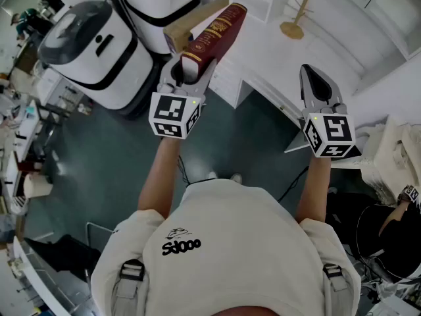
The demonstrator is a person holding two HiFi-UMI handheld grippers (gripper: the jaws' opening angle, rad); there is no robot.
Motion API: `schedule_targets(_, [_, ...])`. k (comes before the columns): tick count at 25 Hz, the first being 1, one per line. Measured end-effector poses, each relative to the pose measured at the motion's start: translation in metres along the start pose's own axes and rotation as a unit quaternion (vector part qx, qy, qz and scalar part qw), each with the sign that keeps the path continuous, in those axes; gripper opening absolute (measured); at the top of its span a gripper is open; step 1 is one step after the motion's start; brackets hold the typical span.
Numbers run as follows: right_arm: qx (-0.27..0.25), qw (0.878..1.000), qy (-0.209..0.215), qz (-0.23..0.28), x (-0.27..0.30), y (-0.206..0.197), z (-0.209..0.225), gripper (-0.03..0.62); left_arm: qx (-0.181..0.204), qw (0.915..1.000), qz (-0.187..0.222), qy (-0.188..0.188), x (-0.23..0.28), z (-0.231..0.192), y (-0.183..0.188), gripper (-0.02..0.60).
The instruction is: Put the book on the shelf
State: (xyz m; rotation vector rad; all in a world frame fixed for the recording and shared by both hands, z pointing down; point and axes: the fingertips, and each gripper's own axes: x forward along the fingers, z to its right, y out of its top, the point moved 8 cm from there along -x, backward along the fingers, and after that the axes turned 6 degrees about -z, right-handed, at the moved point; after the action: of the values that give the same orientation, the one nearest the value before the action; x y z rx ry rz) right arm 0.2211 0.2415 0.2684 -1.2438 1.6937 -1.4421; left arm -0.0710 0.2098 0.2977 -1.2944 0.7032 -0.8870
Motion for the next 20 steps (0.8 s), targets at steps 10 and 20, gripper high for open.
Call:
schedule_targets(10, [0.021, 1.000, 0.000, -0.001, 0.018, -0.006, -0.005, 0.002, 0.004, 0.9999, -0.010, -0.008, 0.008, -0.014, -0.007, 0.225])
schedule_targets(20, [0.040, 0.999, -0.015, -0.006, 0.055, 0.006, -0.029, 0.002, 0.001, 0.9999, -0.003, -0.012, 0.008, -0.066, -0.018, 0.225])
